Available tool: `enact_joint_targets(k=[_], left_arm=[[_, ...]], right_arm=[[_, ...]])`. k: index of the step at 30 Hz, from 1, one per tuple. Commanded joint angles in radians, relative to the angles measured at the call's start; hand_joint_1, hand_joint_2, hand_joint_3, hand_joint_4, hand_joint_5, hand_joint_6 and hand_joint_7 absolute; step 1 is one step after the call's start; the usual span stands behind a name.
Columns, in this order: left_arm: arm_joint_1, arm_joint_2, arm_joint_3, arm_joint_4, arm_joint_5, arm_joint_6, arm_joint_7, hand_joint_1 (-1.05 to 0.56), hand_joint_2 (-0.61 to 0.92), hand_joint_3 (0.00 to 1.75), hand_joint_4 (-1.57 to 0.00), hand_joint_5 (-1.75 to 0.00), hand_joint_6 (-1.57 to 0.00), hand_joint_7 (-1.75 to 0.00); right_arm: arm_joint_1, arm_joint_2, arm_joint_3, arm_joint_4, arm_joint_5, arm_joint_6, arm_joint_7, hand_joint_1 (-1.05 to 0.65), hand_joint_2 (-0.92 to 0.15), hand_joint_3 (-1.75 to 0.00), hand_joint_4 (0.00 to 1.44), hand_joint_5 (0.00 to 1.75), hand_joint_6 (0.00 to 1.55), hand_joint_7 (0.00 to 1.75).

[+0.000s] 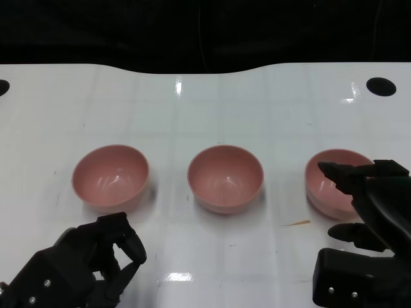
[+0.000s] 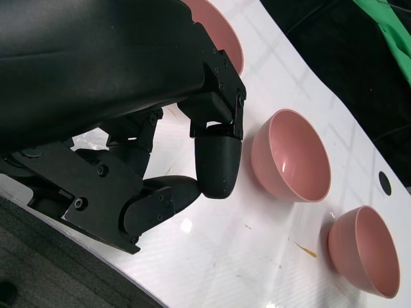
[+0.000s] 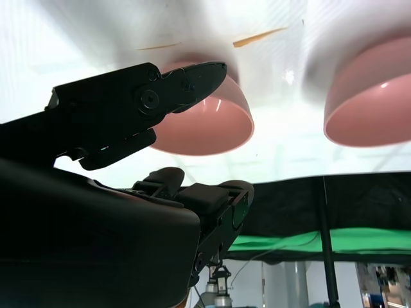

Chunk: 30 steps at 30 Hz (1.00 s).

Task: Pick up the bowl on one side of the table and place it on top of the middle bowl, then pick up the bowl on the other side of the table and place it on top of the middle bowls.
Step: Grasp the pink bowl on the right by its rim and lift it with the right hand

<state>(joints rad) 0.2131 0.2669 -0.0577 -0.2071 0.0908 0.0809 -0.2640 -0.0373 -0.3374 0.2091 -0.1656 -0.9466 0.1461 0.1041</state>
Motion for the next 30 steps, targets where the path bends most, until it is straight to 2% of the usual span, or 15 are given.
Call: enact_joint_targets(k=[1,14,22,29,30], left_arm=[[0.000,0.009,0.001,0.001,-0.001,-0.022,-0.002,-0.16,0.57,1.10,-0.78,-1.75,-0.66,-1.60],[0.010,0.012,0.002,-0.007,-0.007,-0.029,-0.001,-0.15,0.54,1.13,-0.75,-1.75,-0.67,-1.56],[0.013,0.016,0.000,-0.016,-0.004,-0.030,-0.004,-0.17,0.59,1.03,-0.76,-1.75,-0.66,-1.56],[0.015,0.017,0.000,-0.014,-0.011,-0.047,-0.007,-0.16,0.58,1.06,-0.73,-1.75,-0.65,-1.55],[0.015,0.017,0.000,-0.013,-0.010,-0.049,-0.005,-0.15,0.58,1.06,-0.72,-1.75,-0.65,-1.54]], right_arm=[[-0.029,-0.030,0.016,0.040,-0.012,0.015,0.018,-0.61,-0.87,0.00,0.12,0.45,0.29,0.00],[-0.125,-0.025,0.085,0.228,-0.023,0.055,-0.036,-0.62,-0.86,0.00,0.16,0.39,0.24,0.00],[-0.216,-0.023,0.127,0.418,-0.004,0.038,-0.096,-0.59,-0.86,-0.01,0.21,0.34,0.27,0.01],[-0.272,-0.025,0.164,0.539,0.011,0.010,-0.147,-0.57,-0.88,0.00,0.34,0.24,0.36,0.03],[-0.280,-0.025,0.168,0.556,0.014,0.004,-0.151,-0.53,-0.90,0.00,0.45,0.23,0.43,0.03]])
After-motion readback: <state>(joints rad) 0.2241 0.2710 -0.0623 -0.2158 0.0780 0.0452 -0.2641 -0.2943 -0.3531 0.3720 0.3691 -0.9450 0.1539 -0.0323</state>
